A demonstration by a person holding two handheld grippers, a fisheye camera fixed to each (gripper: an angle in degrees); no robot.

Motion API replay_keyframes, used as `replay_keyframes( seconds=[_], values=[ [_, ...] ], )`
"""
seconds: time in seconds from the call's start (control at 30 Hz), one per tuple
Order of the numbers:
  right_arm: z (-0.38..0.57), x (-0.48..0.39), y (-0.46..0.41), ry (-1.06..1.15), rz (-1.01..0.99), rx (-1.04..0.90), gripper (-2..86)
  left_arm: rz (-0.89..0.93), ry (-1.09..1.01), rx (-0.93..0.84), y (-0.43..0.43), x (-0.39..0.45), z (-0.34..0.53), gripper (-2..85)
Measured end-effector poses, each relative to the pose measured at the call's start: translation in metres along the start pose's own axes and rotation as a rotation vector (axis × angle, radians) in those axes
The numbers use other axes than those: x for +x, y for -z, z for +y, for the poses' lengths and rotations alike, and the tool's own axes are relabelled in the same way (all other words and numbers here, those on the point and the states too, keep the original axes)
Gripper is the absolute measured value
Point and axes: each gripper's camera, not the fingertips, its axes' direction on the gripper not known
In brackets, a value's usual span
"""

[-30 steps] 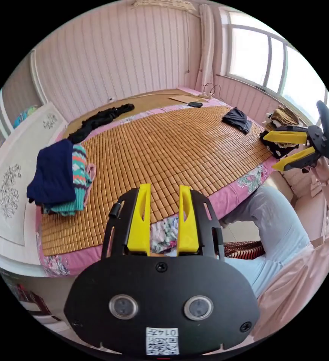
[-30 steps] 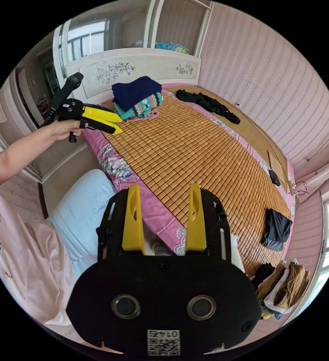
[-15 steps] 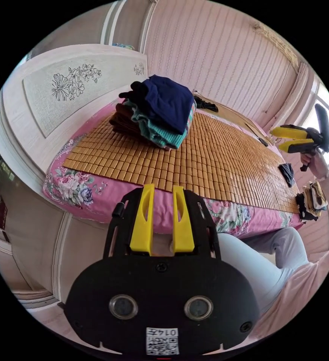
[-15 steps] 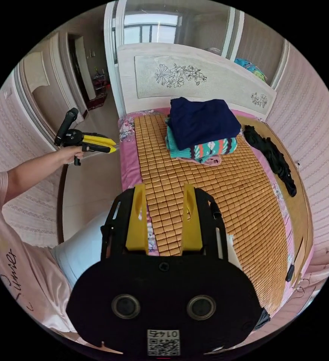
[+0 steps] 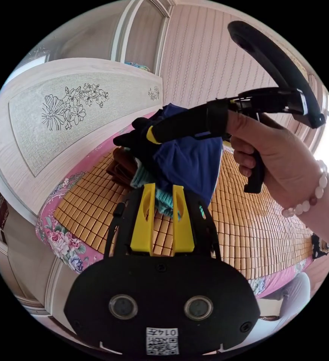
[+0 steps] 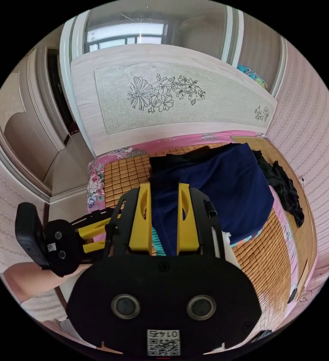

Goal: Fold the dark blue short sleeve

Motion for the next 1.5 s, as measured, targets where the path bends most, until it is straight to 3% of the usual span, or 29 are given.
replay_keyframes(
  seconds=[0.13,0.27,0.43,0.7,0.97,1.13,1.23,1.37,1.43,1.5],
  values=[
    [0.034,0.044,0.012,-0.024,-0.1,0.043,1.8,0.007,0.001,-0.053,-0.009,-0.007,-0.003,0.0],
    [0.133,0.104,0.067,-0.118,-0.147,0.134,0.4,0.135,-0.002,0.025,0.02,-0.014,0.027,-0.9],
    [0.265,0.129,0.124,-0.204,-0.102,0.127,0.0,0.129,-0.086,0.09,0.083,0.005,0.042,-1.0],
    [0.487,0.084,0.196,-0.376,-0.306,0.219,0.0,0.295,-0.104,0.3,0.272,0.06,0.129,-1.0],
    [0.661,0.001,0.164,-0.424,-0.469,-0.015,0.6,0.279,-0.009,0.198,0.329,0.118,0.211,-1.0],
    [0.719,-0.02,0.16,-0.427,-0.502,0.049,0.8,0.276,-0.143,0.277,0.352,0.189,0.159,-1.0],
    [0.744,-0.017,0.171,-0.439,-0.492,0.15,0.9,0.298,-0.277,0.353,0.353,0.267,0.078,-1.0],
    [0.771,-0.006,0.216,-0.441,-0.339,0.347,1.0,0.243,-0.503,0.509,0.364,0.431,-0.05,-1.0],
    [0.787,0.001,0.24,-0.47,-0.253,0.437,1.0,0.348,-0.472,0.628,0.376,0.494,-0.09,-0.9],
    [0.816,0.01,0.264,-0.552,-0.16,0.51,1.1,0.572,-0.421,0.717,0.369,0.568,-0.12,-0.7]
  ],
)
